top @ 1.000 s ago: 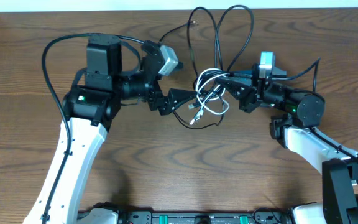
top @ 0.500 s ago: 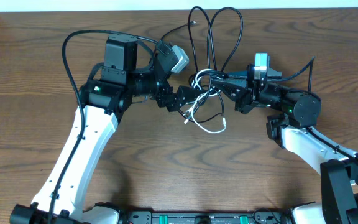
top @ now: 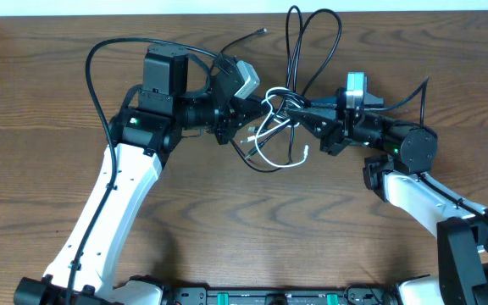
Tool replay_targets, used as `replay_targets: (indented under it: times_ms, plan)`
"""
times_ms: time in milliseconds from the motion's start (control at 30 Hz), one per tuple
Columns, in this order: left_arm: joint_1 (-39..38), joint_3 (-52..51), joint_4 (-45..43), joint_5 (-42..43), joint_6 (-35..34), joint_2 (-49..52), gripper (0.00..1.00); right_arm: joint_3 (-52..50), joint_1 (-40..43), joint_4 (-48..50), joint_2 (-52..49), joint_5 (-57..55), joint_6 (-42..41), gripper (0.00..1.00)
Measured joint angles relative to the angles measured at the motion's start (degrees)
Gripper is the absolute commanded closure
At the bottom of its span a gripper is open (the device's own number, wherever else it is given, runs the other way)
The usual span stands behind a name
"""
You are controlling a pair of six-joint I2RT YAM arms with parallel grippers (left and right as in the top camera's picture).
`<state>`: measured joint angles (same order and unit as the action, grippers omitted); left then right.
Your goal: Untangle cables
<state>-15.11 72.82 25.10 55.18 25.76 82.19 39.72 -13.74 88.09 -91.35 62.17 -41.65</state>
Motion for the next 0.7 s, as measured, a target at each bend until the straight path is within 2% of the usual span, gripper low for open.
replay_targets:
  times_ms: [33, 67, 100, 200, 267, 333, 700]
  plan:
    - [0.00, 0.00, 0.00, 0.00, 0.00, 0.00, 0.92, 0.00, 0.00, 0.00, 0.00, 0.07, 0.00, 0.97]
    - [0.00, 0.00, 0.00, 0.00, 0.00, 0.00, 0.92, 0.00, 0.00, -0.04, 0.00, 0.13, 0.00, 0.75]
    - [0.00, 0.00, 0.00, 0.00, 0.00, 0.00, 0.93, 0.02, 0.00, -0.13, 0.00, 0.17, 0.02, 0.49]
    - [0.04, -0.07, -0.61, -0.50, -0.04, 0.02, 0.93, 0.28, 0.17, -2.34, 0.20, 1.11, 0.00, 0.37]
    - [0.28, -0.11, -1.92, -1.22, -0.57, 0.07, 0.93, 0.37, 0.50, -3.63, 0.28, 1.29, 0.07, 0.21]
    - [0.79, -0.15, -3.34, -2.05, -2.01, 0.07, 0.93, 0.42, 0.96, -4.66, 0.37, 1.51, 0.00, 0.01]
    - [4.24, -0.15, -5.77, -4.11, -6.99, 0.11, 0.92, 0.52, 2.71, -12.87, 0.46, 1.57, 0.00, 0.01]
